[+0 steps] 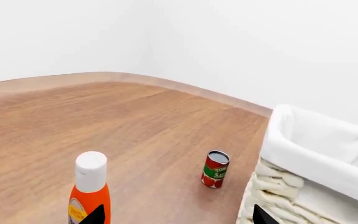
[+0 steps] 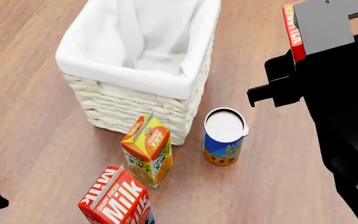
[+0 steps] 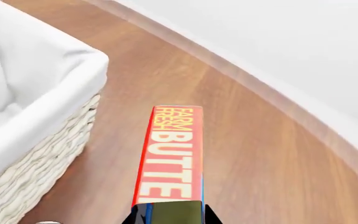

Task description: Pick up the butter and put it in the basket.

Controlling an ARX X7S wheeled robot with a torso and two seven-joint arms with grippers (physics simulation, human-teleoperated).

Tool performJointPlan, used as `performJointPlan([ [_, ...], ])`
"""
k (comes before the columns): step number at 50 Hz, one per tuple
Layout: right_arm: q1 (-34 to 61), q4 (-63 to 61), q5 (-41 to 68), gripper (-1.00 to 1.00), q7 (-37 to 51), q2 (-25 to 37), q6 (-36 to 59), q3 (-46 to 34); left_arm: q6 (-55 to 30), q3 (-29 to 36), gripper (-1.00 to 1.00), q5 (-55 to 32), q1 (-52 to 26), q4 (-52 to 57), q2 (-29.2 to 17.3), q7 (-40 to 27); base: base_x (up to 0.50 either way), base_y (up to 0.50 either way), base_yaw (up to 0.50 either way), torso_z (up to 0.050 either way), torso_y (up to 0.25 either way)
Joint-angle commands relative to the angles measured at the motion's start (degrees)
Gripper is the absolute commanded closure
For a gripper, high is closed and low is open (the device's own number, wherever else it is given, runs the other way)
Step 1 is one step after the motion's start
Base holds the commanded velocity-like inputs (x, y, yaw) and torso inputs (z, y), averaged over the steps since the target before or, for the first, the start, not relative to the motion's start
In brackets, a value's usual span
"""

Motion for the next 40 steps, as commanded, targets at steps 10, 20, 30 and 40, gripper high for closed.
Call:
performJointPlan([
  [10, 23.14, 32.16, -7.97, 1.0, -11.19, -8.68, -6.73, -8.48, -0.58, -0.56, -1.0, -1.32, 0.3, 1.45, -0.31, -1.29, 0.0, 0.0, 0.0, 0.001, 0.002],
  [20, 32.36, 45.69, -8.97, 1.0, -18.56, -14.07, -10.37, -11.93, -0.58, -0.33, -1.0, -1.45, 0.27, 1.43, -0.34, -1.49, 0.0, 0.0, 0.0, 0.0, 0.001],
  [30, 37.31, 60.24, -10.97, 1.0, -29.25, -21.56, -17.52, -17.84, -0.98, -0.84, -1.0, -2.32, 0.37, 2.04, -0.72, -2.06, 0.0, 0.0, 0.0, 0.001, 0.002],
  [40, 41.62, 75.4, -13.21, 1.0, -38.69, -29.28, -26.11, -22.01, -1.08, -0.72, -1.0, -2.53, 0.39, 2.19, -0.83, -2.35, 0.0, 0.0, 0.0, 0.0, 0.001],
])
